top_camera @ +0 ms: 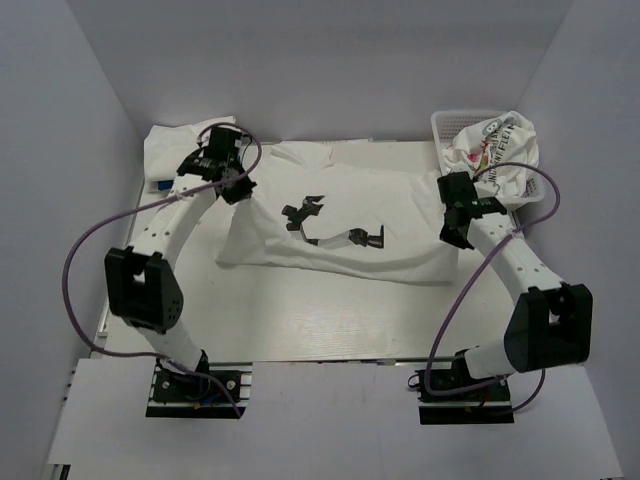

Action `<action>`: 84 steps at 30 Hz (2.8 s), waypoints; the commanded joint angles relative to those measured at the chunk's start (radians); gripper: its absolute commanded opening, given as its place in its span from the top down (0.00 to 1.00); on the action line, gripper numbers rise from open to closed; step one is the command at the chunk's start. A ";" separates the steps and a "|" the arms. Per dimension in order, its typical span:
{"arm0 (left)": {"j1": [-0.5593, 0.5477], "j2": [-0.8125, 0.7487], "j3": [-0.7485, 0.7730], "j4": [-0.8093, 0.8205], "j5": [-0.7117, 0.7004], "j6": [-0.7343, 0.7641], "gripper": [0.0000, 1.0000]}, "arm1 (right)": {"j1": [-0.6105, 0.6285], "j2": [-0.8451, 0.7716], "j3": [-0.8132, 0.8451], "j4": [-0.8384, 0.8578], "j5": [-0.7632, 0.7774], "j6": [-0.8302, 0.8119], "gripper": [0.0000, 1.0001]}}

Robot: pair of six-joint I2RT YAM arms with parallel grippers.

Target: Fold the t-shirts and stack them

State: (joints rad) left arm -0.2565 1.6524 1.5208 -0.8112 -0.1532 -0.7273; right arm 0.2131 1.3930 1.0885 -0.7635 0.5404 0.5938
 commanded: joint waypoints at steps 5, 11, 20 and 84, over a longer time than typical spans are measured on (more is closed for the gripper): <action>0.008 0.236 0.271 -0.028 -0.092 0.077 1.00 | -0.067 0.176 0.195 0.056 0.032 -0.078 1.00; 0.017 0.481 0.485 0.003 -0.101 0.135 0.84 | -0.089 0.366 0.355 0.041 0.039 -0.120 0.94; 0.017 0.411 0.366 0.059 -0.037 0.181 0.00 | -0.080 0.247 0.308 0.080 -0.347 -0.229 0.10; -0.046 -0.289 -0.781 0.310 0.434 -0.112 0.22 | -0.001 -0.318 -0.348 0.303 -0.714 -0.209 0.10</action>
State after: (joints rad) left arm -0.2813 1.3167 0.7139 -0.5373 0.2775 -0.8360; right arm 0.2146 1.0603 0.7158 -0.4618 -0.2115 0.3920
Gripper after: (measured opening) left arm 0.792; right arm 0.897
